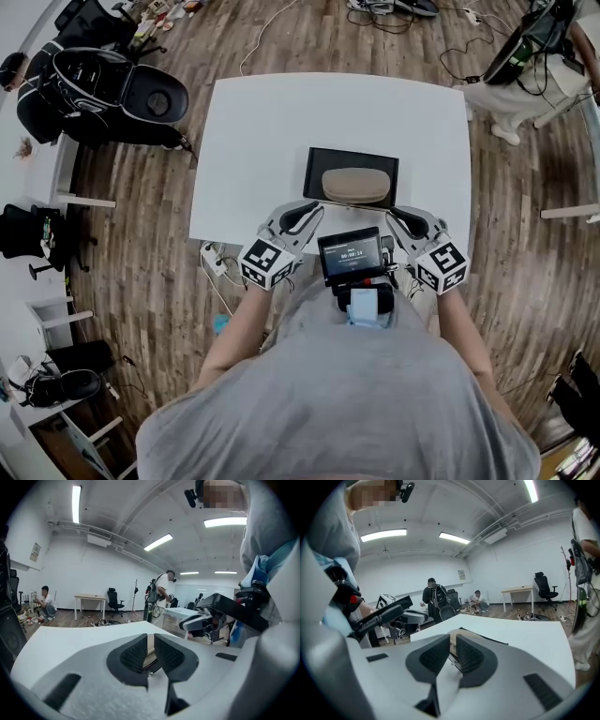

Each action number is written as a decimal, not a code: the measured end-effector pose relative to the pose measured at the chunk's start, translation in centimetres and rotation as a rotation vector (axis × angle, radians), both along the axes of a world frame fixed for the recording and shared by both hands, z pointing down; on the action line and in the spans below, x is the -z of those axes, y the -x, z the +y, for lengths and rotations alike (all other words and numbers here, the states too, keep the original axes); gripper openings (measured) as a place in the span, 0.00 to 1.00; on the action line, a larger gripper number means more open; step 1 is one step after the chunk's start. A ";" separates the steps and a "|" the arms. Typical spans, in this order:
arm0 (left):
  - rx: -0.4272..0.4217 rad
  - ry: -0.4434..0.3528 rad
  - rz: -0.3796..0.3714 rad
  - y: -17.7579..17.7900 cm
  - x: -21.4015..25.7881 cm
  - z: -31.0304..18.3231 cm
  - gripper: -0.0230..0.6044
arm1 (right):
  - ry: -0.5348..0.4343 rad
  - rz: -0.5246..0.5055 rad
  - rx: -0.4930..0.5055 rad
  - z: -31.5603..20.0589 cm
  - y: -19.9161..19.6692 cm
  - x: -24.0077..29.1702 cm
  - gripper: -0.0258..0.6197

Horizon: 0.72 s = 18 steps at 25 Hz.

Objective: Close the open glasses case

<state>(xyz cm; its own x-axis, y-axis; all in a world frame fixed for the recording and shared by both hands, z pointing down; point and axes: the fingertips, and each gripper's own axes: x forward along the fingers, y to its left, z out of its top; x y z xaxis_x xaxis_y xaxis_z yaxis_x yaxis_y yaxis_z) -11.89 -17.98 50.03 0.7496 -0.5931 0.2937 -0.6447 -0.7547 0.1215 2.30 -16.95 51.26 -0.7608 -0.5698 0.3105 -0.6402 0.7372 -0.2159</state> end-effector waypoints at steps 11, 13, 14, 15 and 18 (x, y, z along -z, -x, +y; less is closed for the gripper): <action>0.009 0.018 0.048 -0.6 0.6 1.7 0.07 | -0.002 -0.021 0.005 2.2 -0.3 1.3 0.12; 0.010 0.021 0.055 -0.7 0.7 1.9 0.07 | 0.000 -0.012 0.018 2.6 -0.1 1.2 0.12; 0.012 0.023 0.058 -0.7 0.6 2.0 0.07 | 0.001 -0.011 0.019 2.7 -0.1 1.1 0.11; 0.014 0.027 0.060 -0.7 0.6 2.2 0.07 | 0.002 -0.013 0.018 2.8 -0.1 1.1 0.11; 0.012 0.035 0.061 -0.5 0.3 2.3 0.07 | 0.004 -0.022 0.014 2.8 0.0 1.1 0.11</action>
